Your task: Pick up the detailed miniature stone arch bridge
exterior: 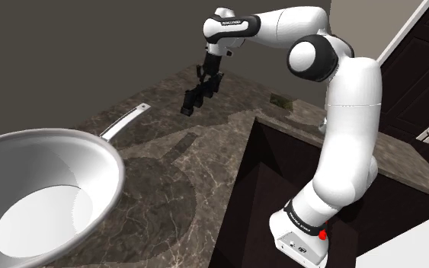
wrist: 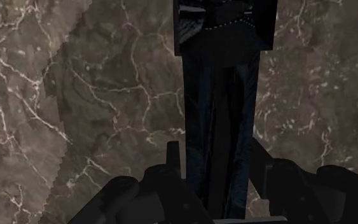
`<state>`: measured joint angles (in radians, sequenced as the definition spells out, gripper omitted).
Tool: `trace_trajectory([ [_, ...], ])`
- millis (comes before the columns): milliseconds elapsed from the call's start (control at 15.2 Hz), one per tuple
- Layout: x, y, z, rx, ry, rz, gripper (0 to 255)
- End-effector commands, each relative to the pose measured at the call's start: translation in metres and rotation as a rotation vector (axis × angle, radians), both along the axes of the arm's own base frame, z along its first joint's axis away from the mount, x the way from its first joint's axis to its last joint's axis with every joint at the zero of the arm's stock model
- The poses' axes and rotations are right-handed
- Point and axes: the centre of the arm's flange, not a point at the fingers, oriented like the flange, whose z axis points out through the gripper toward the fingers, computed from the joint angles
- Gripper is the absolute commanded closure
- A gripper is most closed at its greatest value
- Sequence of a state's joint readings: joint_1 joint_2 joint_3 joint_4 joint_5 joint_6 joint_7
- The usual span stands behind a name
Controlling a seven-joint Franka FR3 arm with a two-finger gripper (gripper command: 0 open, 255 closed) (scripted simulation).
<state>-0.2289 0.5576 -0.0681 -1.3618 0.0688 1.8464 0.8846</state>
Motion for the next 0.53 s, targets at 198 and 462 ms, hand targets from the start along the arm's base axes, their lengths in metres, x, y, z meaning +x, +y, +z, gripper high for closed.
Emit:
trace_trajectory([
  [198, 0.0, 0.0, 0.027, 0.0, -0.002, 0.0, 255],
  [462, 0.0, 0.0, 0.038, 0.0, -0.002, 0.0, 255],
])
